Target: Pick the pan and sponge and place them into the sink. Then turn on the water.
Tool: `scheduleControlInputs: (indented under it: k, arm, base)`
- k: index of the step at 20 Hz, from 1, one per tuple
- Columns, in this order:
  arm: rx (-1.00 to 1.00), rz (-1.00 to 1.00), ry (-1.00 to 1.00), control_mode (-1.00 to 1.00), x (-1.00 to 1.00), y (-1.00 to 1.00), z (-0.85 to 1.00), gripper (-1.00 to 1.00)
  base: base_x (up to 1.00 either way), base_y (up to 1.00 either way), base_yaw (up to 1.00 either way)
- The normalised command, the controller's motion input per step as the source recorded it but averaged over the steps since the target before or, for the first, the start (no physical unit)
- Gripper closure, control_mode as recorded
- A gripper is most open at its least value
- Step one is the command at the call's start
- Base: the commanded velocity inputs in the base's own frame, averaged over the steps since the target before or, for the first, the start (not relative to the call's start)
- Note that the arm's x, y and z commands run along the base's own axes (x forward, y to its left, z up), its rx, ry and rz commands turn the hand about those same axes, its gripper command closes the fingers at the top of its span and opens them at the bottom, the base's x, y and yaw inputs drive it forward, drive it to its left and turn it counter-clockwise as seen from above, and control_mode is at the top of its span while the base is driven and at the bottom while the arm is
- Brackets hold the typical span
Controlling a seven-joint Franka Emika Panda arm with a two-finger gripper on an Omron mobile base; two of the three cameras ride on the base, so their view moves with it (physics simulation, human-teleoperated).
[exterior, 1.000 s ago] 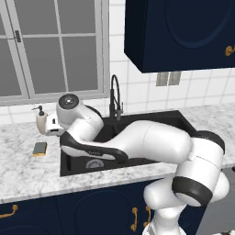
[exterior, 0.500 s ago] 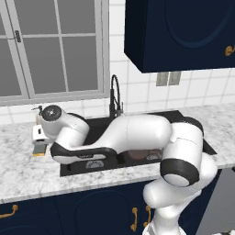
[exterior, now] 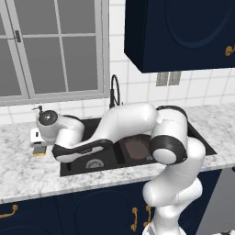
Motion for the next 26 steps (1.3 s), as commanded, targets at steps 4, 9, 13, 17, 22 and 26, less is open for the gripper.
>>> scheduleControlInputs:
  k: [4, 9, 13, 17, 22, 26]
  arm:
    - [0.0, 0.0, 0.0, -1.0, 0.43, 0.18, -0.19, -1.0]
    - [0.0, 0.0, 0.01, -1.0, 0.37, 0.24, -0.13, -1.0]
    - [0.0, 0.0, 0.05, -1.0, 0.36, 0.27, -0.12, -1.0]
    - [0.0, 0.0, 0.08, -1.0, 0.31, 0.19, -0.19, -1.0]
    - [0.0, 0.0, 0.08, -1.0, 0.29, 0.15, -0.31, -1.0]
    - [0.0, 0.0, 0.02, -1.0, 0.2, 0.08, -0.35, -1.0]
  base:
    - [0.0, 0.0, 0.0]
    - [0.0, 0.0, 0.0]
    - [0.0, 0.0, 0.0]
    - [0.0, 0.0, 0.0]
    - [0.0, 0.0, 0.0]
    - [0.0, 0.0, 0.0]
